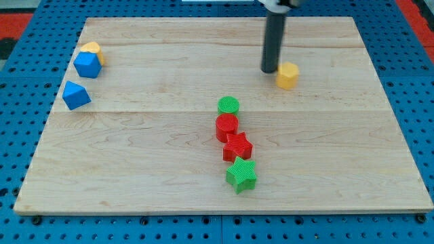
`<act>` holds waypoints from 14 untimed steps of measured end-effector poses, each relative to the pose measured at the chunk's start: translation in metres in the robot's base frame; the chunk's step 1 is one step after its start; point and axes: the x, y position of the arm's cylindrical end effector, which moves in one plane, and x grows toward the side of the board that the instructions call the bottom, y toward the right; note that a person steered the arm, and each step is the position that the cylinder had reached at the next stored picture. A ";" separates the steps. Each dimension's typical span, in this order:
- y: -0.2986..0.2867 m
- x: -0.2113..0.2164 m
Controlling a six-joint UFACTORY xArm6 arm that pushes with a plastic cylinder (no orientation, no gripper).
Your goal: Push yellow hexagon to bottom right
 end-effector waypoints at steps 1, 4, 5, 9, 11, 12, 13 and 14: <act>0.014 0.047; 0.073 -0.005; 0.092 0.054; 0.020 0.011; 0.052 0.074; 0.024 0.027; 0.053 0.019; 0.077 0.061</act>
